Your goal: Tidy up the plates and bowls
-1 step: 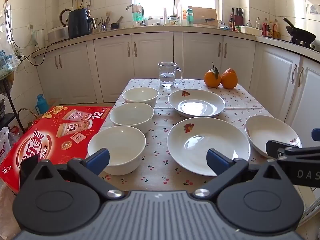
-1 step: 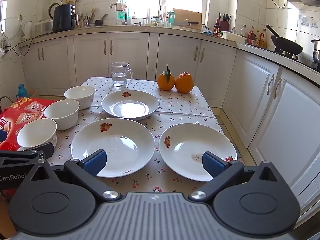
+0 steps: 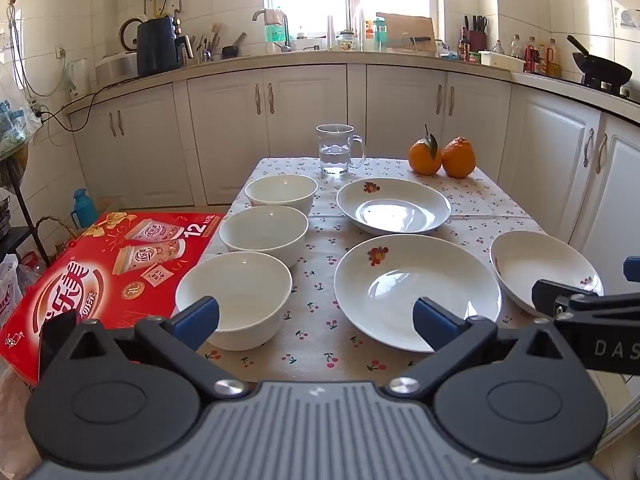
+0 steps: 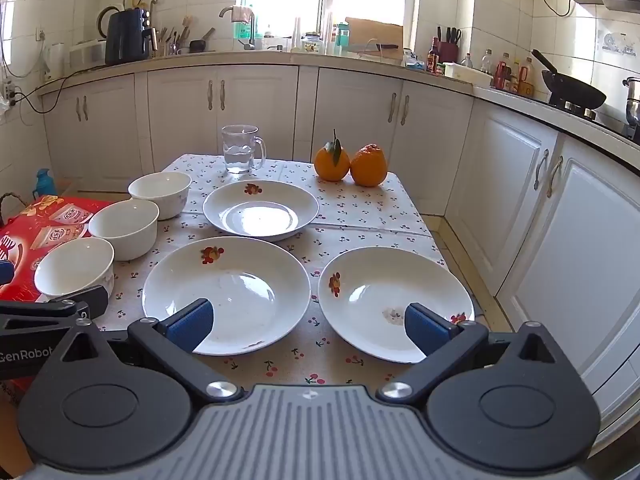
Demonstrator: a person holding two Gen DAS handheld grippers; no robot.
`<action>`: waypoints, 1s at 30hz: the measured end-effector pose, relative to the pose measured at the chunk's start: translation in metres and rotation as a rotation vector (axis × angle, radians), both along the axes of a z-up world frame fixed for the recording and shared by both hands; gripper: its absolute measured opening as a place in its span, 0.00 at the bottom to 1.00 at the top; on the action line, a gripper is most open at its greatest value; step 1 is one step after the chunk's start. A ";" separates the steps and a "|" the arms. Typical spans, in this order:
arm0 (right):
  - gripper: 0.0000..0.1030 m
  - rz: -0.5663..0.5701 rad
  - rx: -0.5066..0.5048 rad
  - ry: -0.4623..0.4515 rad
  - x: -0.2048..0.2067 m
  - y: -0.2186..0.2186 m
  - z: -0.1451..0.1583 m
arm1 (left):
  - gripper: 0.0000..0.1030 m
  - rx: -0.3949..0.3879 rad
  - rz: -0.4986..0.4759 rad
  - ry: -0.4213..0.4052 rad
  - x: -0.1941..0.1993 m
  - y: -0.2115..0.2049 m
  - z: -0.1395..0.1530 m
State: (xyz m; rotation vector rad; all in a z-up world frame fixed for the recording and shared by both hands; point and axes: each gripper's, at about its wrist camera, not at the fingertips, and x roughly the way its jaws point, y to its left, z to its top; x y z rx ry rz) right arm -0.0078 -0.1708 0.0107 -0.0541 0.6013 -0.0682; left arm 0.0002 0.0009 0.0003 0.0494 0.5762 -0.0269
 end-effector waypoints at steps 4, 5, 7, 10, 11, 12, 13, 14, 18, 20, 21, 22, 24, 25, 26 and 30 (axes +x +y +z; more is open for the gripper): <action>1.00 -0.001 0.003 -0.001 0.000 0.000 0.000 | 0.99 0.011 0.000 -0.004 0.000 0.002 0.001; 1.00 -0.001 0.003 0.000 0.000 0.000 0.000 | 0.99 0.014 -0.001 -0.005 0.000 0.002 0.001; 1.00 0.000 0.001 0.001 0.000 -0.001 0.001 | 0.99 0.020 -0.002 -0.007 0.000 0.003 0.001; 1.00 -0.001 -0.006 -0.004 -0.002 0.005 0.002 | 0.99 0.010 0.003 -0.008 -0.001 0.000 0.000; 1.00 -0.001 -0.006 -0.004 -0.002 0.004 0.002 | 0.99 0.010 0.003 -0.008 -0.001 0.001 0.000; 1.00 -0.001 -0.007 -0.004 -0.001 0.004 0.002 | 0.99 0.011 0.004 -0.007 -0.001 0.000 0.000; 1.00 -0.001 -0.008 -0.004 -0.001 0.004 0.002 | 0.99 0.011 0.004 -0.007 -0.001 0.000 0.000; 1.00 -0.001 -0.008 -0.004 -0.001 0.004 0.002 | 0.99 0.012 0.003 -0.008 -0.002 0.000 0.000; 1.00 -0.001 -0.006 -0.005 -0.001 0.001 0.002 | 0.99 0.010 0.004 -0.008 -0.003 0.002 0.000; 1.00 -0.001 -0.006 -0.006 -0.001 0.001 0.002 | 0.99 0.012 0.007 -0.008 -0.003 0.000 0.001; 1.00 -0.001 -0.006 -0.006 -0.001 0.001 0.002 | 0.99 0.011 0.006 -0.007 -0.003 0.000 0.001; 1.00 -0.001 -0.006 -0.006 -0.001 0.001 0.002 | 0.99 0.011 0.007 -0.008 -0.003 0.000 0.001; 1.00 -0.001 -0.006 -0.007 -0.002 0.001 0.003 | 0.99 0.010 0.005 -0.007 -0.003 0.001 0.001; 1.00 -0.001 -0.007 -0.008 -0.002 0.001 0.003 | 0.99 0.010 0.006 -0.007 -0.003 0.001 0.001; 1.00 0.000 -0.007 -0.011 -0.004 0.002 0.004 | 0.99 0.011 0.006 -0.007 -0.003 0.000 0.001; 1.00 -0.001 -0.009 -0.013 -0.004 0.002 0.004 | 0.99 0.011 0.007 -0.009 -0.003 0.000 0.002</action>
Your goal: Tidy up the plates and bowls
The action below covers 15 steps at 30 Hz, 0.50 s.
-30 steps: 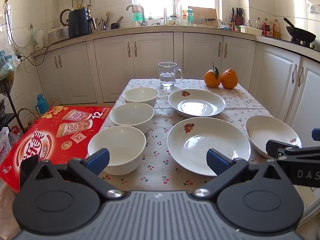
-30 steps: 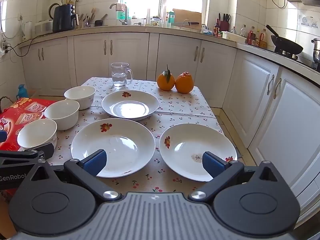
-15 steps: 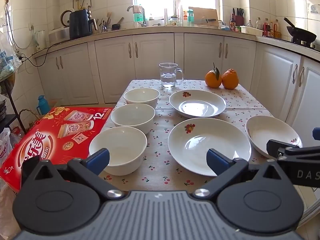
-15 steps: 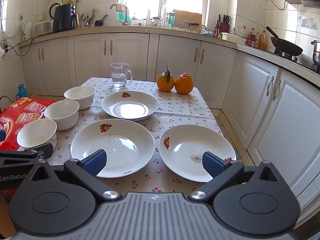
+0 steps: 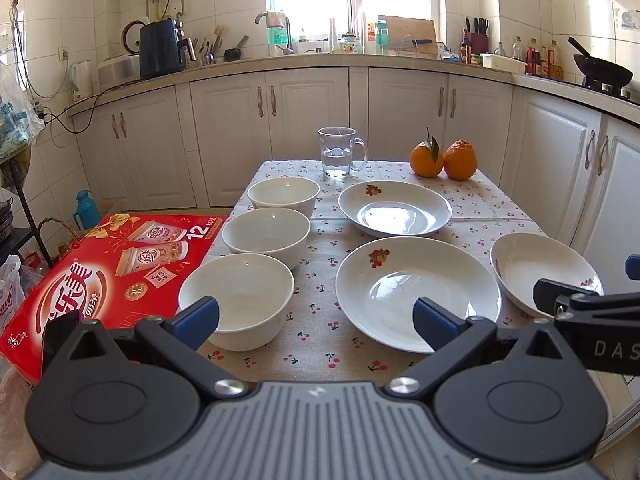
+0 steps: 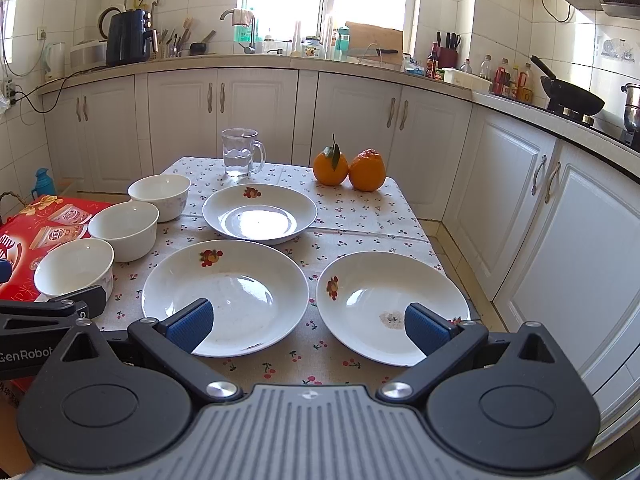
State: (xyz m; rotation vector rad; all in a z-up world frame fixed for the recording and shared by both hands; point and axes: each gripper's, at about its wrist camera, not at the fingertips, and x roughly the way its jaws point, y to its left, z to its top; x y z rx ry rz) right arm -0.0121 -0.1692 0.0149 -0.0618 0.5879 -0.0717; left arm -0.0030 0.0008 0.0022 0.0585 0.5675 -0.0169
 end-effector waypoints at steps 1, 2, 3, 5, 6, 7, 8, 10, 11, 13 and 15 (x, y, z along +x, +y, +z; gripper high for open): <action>1.00 0.000 0.000 0.000 0.000 0.000 0.000 | 0.99 0.001 0.000 0.001 0.000 0.000 0.000; 1.00 0.000 0.000 -0.001 0.000 0.000 0.000 | 0.99 0.001 0.001 0.000 0.000 0.000 0.000; 1.00 0.000 0.000 -0.001 0.000 0.000 0.000 | 0.99 0.000 0.000 0.000 0.000 0.000 0.000; 1.00 0.000 -0.001 -0.003 -0.001 0.000 0.001 | 0.99 0.000 0.000 0.000 0.000 0.000 0.000; 1.00 0.000 -0.001 -0.002 0.000 0.000 0.001 | 0.99 0.000 0.000 0.000 0.000 0.000 0.000; 1.00 0.000 -0.002 -0.003 -0.001 0.000 0.001 | 0.99 -0.001 0.000 0.000 0.000 0.000 0.000; 1.00 0.000 -0.003 -0.004 -0.001 0.000 0.001 | 0.99 0.000 0.000 0.000 0.000 0.000 0.000; 1.00 0.000 -0.004 -0.005 -0.001 0.000 0.002 | 0.99 0.000 0.000 -0.001 0.000 0.000 0.000; 1.00 0.000 -0.004 -0.006 -0.002 0.000 0.002 | 0.99 0.000 0.000 -0.001 0.000 0.000 0.000; 1.00 0.001 -0.005 -0.005 -0.002 0.000 0.002 | 0.99 -0.001 0.000 0.000 0.000 0.000 0.000; 1.00 0.000 -0.004 -0.006 -0.002 0.000 0.002 | 0.99 0.000 0.000 -0.001 0.000 0.000 0.000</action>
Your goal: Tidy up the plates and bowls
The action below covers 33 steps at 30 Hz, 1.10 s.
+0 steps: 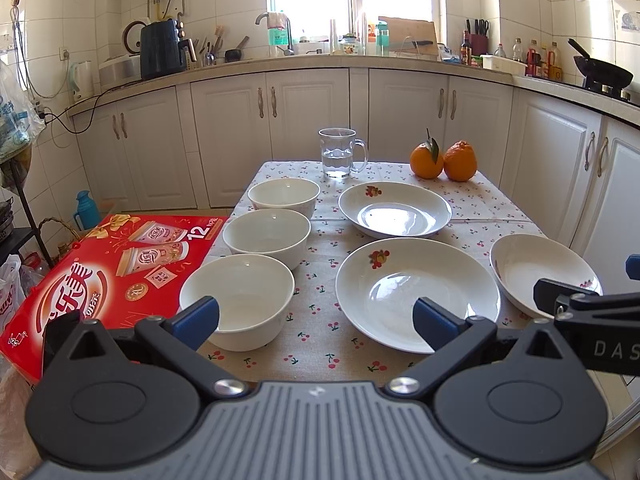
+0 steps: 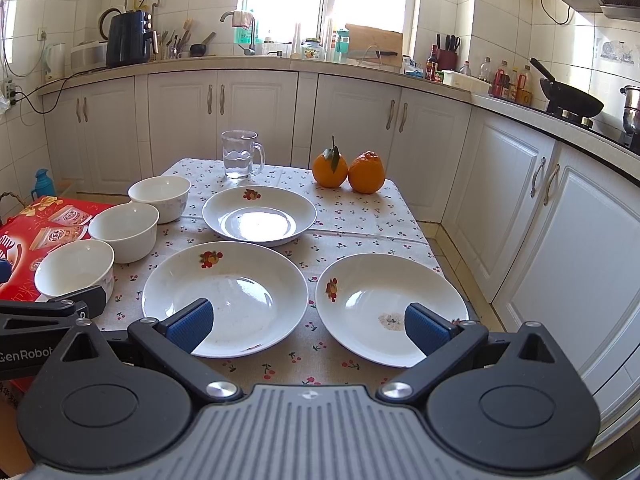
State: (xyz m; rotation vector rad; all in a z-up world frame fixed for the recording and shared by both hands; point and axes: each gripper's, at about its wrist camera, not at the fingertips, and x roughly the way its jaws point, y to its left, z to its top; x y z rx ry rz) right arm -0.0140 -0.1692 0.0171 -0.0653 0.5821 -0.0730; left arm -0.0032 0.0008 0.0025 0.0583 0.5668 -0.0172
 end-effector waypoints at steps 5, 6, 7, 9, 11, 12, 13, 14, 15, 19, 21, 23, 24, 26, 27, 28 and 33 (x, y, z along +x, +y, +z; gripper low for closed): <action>1.00 0.000 0.000 0.000 0.000 0.000 0.000 | 0.99 -0.001 0.001 0.000 0.000 0.000 0.001; 1.00 0.000 -0.001 -0.001 0.000 0.000 0.000 | 0.99 -0.001 0.001 0.000 -0.001 0.000 0.002; 1.00 0.000 -0.001 -0.001 -0.001 0.000 0.000 | 0.99 -0.001 0.002 0.001 -0.001 0.000 0.002; 1.00 0.000 -0.001 -0.001 0.000 0.000 0.000 | 0.99 -0.001 0.001 0.000 -0.001 0.001 0.002; 1.00 0.000 -0.003 -0.002 0.000 0.000 0.000 | 0.99 -0.001 0.001 0.001 -0.001 0.000 0.002; 1.00 0.000 -0.003 -0.001 -0.001 0.000 0.000 | 0.99 -0.001 0.002 0.001 -0.001 0.000 0.003; 1.00 -0.001 -0.003 -0.001 -0.001 0.000 0.000 | 0.99 -0.001 0.002 0.001 -0.001 0.000 0.002; 1.00 0.000 -0.003 -0.002 0.000 0.000 0.000 | 0.99 -0.001 0.002 0.001 -0.001 0.000 0.003; 1.00 -0.001 -0.003 -0.001 -0.001 0.000 0.000 | 0.99 -0.001 0.002 0.000 -0.001 0.001 0.003; 1.00 -0.001 -0.004 -0.002 -0.002 0.001 0.001 | 0.99 -0.002 0.002 0.000 -0.001 0.000 0.003; 1.00 -0.001 -0.004 -0.003 -0.002 0.001 0.000 | 0.99 -0.001 0.001 0.000 -0.001 0.000 0.002; 1.00 -0.001 -0.005 -0.003 -0.002 0.001 0.001 | 0.99 -0.001 0.002 0.000 -0.001 0.001 0.003; 1.00 -0.001 -0.005 -0.003 -0.002 0.001 0.001 | 0.99 -0.002 0.002 0.000 -0.001 0.001 0.003; 1.00 -0.001 -0.005 -0.003 -0.002 0.000 0.001 | 0.99 -0.003 0.001 -0.001 -0.001 0.001 0.003; 1.00 -0.001 -0.005 -0.004 -0.002 0.000 0.001 | 0.99 -0.003 0.001 0.000 -0.001 0.001 0.003; 1.00 -0.001 -0.004 -0.004 -0.002 0.000 0.001 | 0.99 -0.002 0.001 0.000 -0.001 0.001 0.003; 1.00 -0.002 -0.005 -0.003 -0.002 0.000 0.001 | 0.99 -0.003 0.002 0.002 -0.001 0.001 0.003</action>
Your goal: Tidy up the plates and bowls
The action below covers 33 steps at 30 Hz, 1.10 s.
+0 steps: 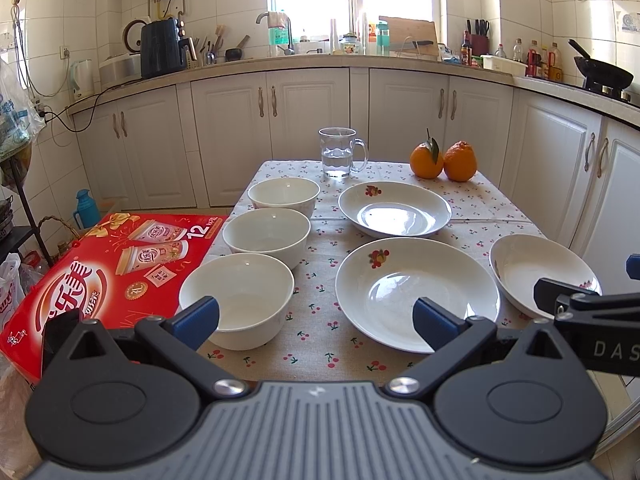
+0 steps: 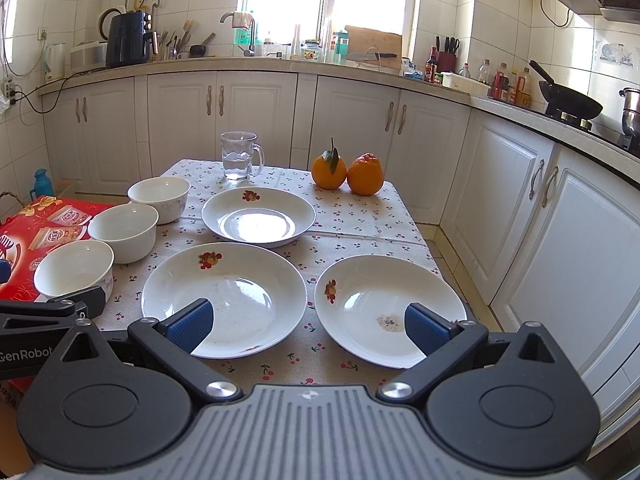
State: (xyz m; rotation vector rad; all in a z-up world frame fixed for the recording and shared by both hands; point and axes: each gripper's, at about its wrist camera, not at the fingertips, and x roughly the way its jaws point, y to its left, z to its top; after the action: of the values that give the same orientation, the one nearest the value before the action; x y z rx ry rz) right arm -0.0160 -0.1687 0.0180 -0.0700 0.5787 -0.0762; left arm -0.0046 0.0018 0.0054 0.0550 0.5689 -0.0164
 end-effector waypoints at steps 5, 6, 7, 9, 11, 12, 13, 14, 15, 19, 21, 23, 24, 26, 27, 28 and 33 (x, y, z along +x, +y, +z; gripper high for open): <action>1.00 -0.001 -0.001 0.000 0.000 0.000 0.001 | 0.99 -0.001 0.000 0.001 0.000 -0.002 0.001; 1.00 -0.001 -0.001 0.000 0.000 -0.001 0.001 | 0.99 -0.001 0.000 0.002 0.001 -0.002 0.001; 1.00 -0.001 -0.001 0.000 0.000 -0.001 0.001 | 0.99 -0.001 -0.001 0.002 0.002 -0.002 0.001; 1.00 -0.001 -0.001 0.000 0.000 0.000 0.000 | 0.99 -0.007 0.000 0.004 0.003 -0.003 0.000; 1.00 -0.003 0.001 0.000 0.000 -0.001 0.001 | 0.99 -0.018 0.000 0.005 0.004 -0.003 -0.001; 1.00 -0.004 0.003 -0.001 0.000 -0.001 0.001 | 0.99 -0.025 0.002 0.005 0.005 -0.003 -0.001; 1.00 -0.003 0.005 -0.002 0.000 -0.002 0.002 | 0.99 -0.029 0.002 0.007 0.006 -0.003 -0.001; 1.00 -0.001 0.006 -0.002 0.001 -0.002 0.002 | 0.99 -0.033 0.000 0.010 0.007 -0.003 -0.001; 1.00 -0.001 0.008 -0.002 0.001 -0.003 0.002 | 0.99 -0.035 -0.002 0.012 0.008 -0.004 -0.001; 1.00 0.002 0.000 -0.001 0.005 -0.004 0.003 | 0.99 -0.042 -0.016 0.036 0.015 -0.005 -0.001; 1.00 0.003 -0.001 0.000 0.007 -0.005 0.002 | 0.99 -0.031 -0.034 0.041 0.019 -0.007 -0.001; 1.00 0.007 -0.004 0.002 0.010 -0.006 0.003 | 0.99 -0.003 -0.051 0.034 0.022 -0.011 0.002; 1.00 0.008 -0.006 0.002 0.012 -0.007 0.003 | 0.99 0.009 -0.059 0.029 0.025 -0.014 0.003; 1.00 0.016 -0.006 0.001 0.015 -0.010 0.003 | 0.99 0.026 -0.085 0.024 0.031 -0.019 0.007; 1.00 0.019 -0.004 -0.001 0.017 -0.013 0.004 | 0.99 0.027 -0.102 0.025 0.035 -0.021 0.009; 1.00 0.026 0.000 -0.008 0.019 -0.016 0.004 | 0.99 0.022 -0.121 0.028 0.039 -0.022 0.011; 1.00 0.089 -0.014 -0.037 0.026 -0.033 0.007 | 0.99 0.010 -0.194 0.028 0.061 -0.034 0.017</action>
State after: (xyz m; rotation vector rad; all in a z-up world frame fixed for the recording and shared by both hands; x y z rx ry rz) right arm 0.0097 -0.2016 0.0249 -0.1081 0.5371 0.0053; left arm 0.0565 -0.0321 0.0228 0.1196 0.5903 -0.2038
